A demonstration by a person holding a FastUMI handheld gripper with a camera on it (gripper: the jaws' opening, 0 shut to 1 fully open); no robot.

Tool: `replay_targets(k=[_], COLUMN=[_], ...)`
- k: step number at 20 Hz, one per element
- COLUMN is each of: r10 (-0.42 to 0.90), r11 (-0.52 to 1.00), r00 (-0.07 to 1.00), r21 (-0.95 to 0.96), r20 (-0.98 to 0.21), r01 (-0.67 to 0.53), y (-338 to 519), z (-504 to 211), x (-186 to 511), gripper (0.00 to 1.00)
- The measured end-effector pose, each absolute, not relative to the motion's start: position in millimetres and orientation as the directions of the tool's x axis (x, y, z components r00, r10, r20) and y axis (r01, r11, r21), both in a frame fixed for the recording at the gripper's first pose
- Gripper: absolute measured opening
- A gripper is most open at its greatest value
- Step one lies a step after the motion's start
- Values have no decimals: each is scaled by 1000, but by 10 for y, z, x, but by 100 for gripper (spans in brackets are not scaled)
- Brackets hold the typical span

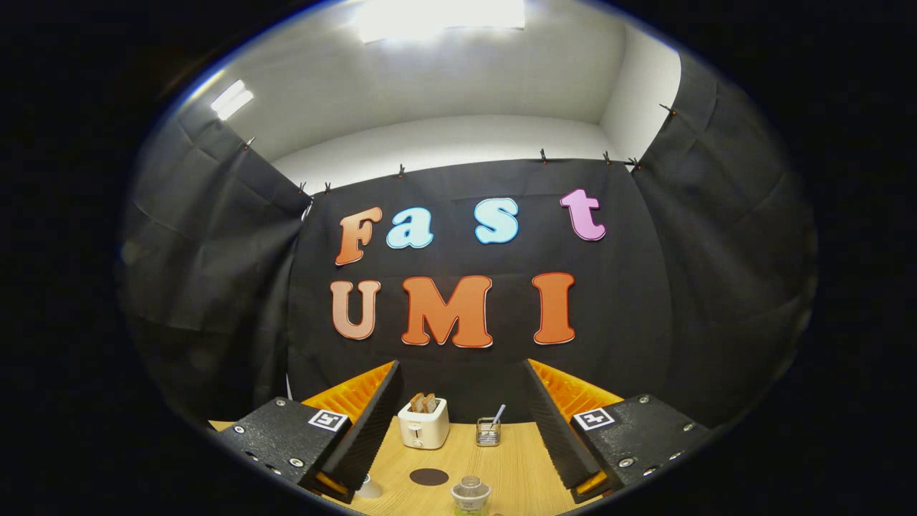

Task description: Take the bottle from table, then pour the juice into the cup, finally place the bottle on the coaster

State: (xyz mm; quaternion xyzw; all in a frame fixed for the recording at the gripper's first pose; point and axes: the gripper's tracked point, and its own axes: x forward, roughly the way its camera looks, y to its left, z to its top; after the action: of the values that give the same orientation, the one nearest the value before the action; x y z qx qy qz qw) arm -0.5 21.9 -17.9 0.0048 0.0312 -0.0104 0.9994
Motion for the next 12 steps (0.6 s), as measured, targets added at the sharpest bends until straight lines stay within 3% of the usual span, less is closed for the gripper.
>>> replay_targets(k=[5, 12], r10=[23, -23], r11=[998, 998], r00=[996, 990], r21=[52, 48], r20=[-92, -139], r01=[-18, 30], y=[275, 85], z=[-295, -793], x=[-6, -36], gripper=[98, 98])
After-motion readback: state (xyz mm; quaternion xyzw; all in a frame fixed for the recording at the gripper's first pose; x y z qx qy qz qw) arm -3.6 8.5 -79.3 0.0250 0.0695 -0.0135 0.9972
